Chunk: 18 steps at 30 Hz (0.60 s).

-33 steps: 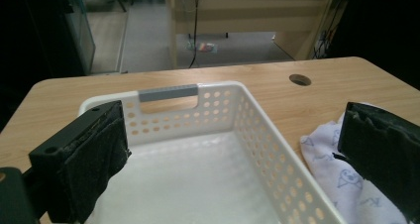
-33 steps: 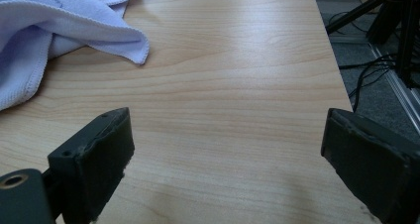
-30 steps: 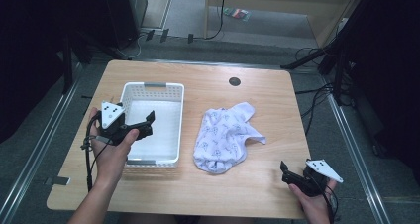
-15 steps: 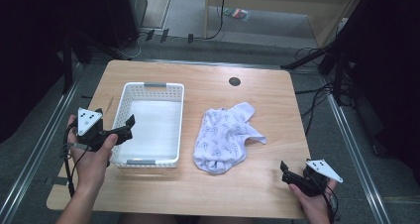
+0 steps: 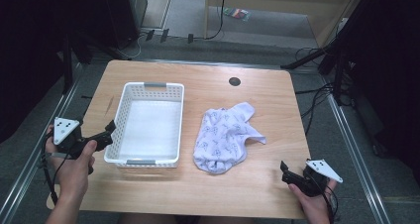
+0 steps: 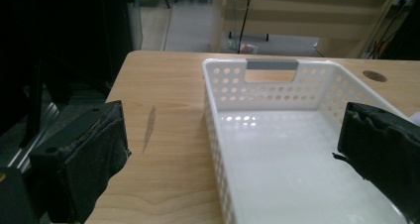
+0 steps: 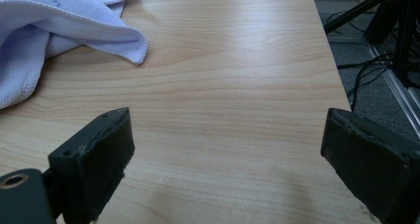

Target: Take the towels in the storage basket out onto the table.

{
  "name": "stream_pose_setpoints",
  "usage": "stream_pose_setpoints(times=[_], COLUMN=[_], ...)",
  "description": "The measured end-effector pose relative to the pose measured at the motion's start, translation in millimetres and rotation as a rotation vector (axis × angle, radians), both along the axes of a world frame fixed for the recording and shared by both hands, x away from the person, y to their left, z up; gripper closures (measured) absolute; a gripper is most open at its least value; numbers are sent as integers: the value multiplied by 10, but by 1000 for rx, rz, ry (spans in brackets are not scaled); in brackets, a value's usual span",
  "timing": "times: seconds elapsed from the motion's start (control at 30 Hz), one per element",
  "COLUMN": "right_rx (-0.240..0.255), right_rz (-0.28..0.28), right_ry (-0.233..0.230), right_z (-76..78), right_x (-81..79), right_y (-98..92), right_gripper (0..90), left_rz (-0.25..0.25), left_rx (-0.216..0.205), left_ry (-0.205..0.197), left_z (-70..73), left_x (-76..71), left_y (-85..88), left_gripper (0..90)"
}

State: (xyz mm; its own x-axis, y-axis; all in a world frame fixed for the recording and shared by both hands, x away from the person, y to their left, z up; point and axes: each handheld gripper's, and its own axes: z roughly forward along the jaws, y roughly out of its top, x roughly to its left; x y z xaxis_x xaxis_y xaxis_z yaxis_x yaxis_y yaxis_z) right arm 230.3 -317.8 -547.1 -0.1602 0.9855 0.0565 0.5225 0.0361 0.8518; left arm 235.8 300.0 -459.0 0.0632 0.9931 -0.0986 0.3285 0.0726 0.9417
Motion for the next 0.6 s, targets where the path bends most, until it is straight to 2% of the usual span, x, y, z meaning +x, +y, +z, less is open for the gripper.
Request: stream_pose_setpoints(times=[0.23,0.6], right_rx=[-1,-2], right_rz=[-1,-2], right_ry=[1,2], right_z=[0,0], right_x=[0,0], right_y=[2,3], right_gripper=[59,59], left_rz=[35,63], left_rx=[-21,-25], left_ry=[9,25], left_z=[-128,-373], left_x=[-73,-134], left_y=[197,363], left_gripper=[0,0])
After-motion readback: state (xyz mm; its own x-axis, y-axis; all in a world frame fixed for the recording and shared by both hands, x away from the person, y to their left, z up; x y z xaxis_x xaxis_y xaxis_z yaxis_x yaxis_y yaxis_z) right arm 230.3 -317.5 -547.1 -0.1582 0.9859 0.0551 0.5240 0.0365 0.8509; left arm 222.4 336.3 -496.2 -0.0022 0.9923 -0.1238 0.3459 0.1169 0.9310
